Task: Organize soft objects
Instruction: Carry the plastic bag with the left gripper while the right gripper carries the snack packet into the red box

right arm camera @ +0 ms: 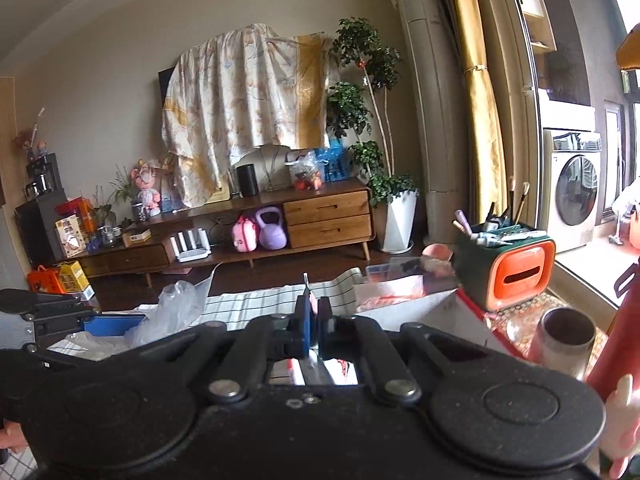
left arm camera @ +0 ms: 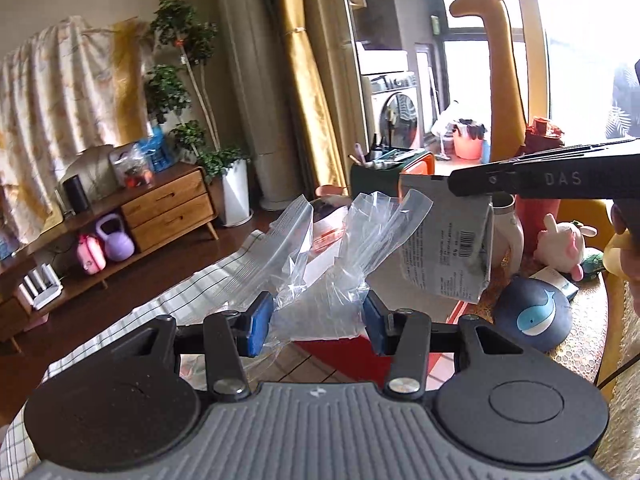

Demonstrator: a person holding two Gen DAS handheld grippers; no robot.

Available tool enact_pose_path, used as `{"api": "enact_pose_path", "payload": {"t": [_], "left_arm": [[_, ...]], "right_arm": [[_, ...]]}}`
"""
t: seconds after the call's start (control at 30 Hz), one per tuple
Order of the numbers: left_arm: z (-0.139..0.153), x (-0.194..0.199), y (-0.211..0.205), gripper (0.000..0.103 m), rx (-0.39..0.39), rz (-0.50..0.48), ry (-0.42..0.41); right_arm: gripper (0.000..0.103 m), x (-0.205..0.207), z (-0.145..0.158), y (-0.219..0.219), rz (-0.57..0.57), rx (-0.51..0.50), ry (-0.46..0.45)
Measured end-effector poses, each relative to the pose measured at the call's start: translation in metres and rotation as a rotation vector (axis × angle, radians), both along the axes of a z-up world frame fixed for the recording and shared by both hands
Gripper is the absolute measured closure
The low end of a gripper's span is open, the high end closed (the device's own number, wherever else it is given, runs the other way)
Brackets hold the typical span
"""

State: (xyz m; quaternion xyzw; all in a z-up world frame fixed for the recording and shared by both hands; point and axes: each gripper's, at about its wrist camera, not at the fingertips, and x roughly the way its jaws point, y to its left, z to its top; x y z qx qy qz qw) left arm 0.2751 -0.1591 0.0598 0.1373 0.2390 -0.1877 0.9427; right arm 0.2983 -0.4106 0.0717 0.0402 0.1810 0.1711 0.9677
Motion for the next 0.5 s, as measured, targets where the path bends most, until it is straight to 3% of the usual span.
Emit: {"api": "enact_pose_path", "payload": {"t": [0.3,0.5], "left_arm": [[0.010,0.069,-0.047,0.056,-0.110,-0.039,0.023],[-0.012,0.109,-0.073,0.056,-0.161,-0.075,0.065]], "right_arm": [[0.101,0.043,-0.021,-0.035,-0.076,0.005,0.005],[0.101,0.065,-0.044,-0.050,-0.104,-0.024,0.017]]}}
